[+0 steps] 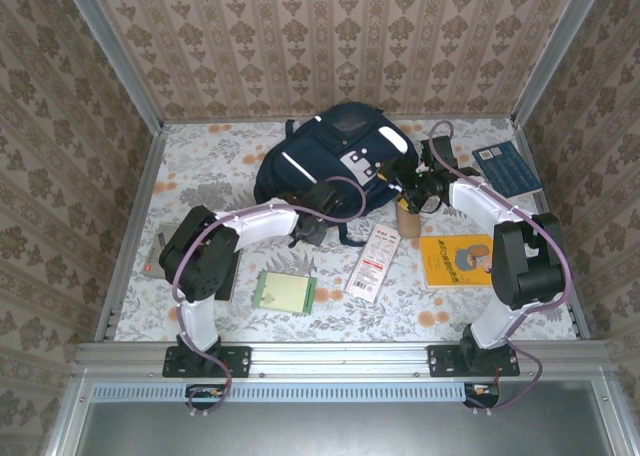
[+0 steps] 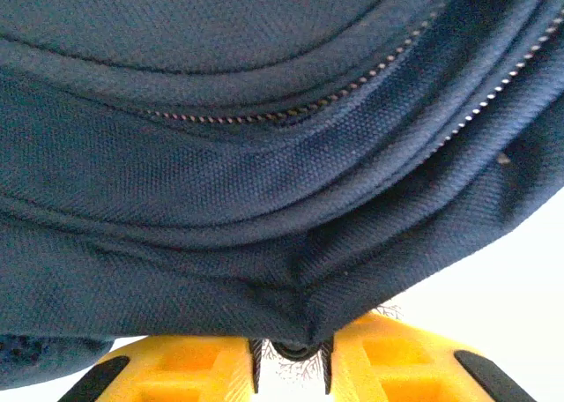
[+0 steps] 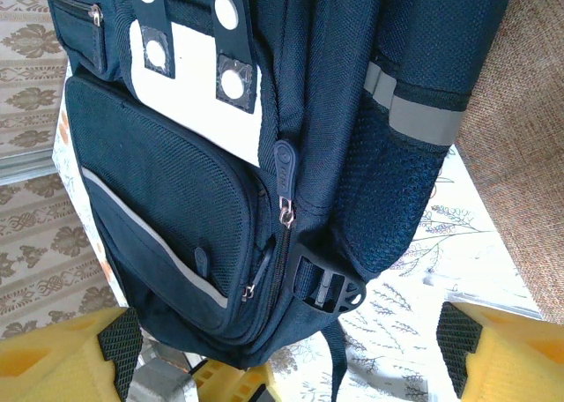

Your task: Pack books, pencil case, and school supplies into a backpack

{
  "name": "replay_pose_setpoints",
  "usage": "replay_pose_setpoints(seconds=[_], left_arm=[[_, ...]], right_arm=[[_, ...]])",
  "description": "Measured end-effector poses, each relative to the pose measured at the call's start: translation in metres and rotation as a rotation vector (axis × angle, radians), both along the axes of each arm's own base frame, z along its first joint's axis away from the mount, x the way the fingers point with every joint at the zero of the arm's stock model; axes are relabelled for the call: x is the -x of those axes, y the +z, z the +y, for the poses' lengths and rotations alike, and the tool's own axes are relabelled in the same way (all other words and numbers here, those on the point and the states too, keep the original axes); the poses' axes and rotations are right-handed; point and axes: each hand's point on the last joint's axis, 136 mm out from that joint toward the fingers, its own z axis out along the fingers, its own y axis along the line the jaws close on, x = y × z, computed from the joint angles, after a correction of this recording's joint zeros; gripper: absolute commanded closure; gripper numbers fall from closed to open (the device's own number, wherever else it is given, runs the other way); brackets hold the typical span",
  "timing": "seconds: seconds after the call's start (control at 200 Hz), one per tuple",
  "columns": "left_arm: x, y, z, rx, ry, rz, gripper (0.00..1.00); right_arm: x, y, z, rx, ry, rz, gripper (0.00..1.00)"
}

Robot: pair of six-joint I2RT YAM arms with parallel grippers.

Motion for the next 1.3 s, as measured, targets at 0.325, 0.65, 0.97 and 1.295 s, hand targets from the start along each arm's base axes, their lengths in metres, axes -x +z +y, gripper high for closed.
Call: replay_pose_setpoints(seconds=[0.325, 0.65, 0.97, 1.295], left_arm=[[-0.009, -0.005, 0.000, -0.038, 0.015, 0.012, 0.85], [-0.013, -0.003, 0.002, -0.040, 0.025, 0.017, 1.00], [-0.010, 0.014, 0.008, 0.111, 0.070, 0.014, 1.00], [0.001, 0.026, -0.009, 0.301, 0.035, 0.053, 1.00]], right_arm=[[0.000, 0.001, 0.000, -0.002, -0.002, 0.000, 0.11], [0.007, 0.000, -0.001, -0.002, -0.002, 0.003, 0.11], [0.013, 0.018, 0.019, -0.020, 0.037, -0.043, 0.20], [0.033, 0.002, 0.104, -0.134, 0.164, -0.005, 0.47]])
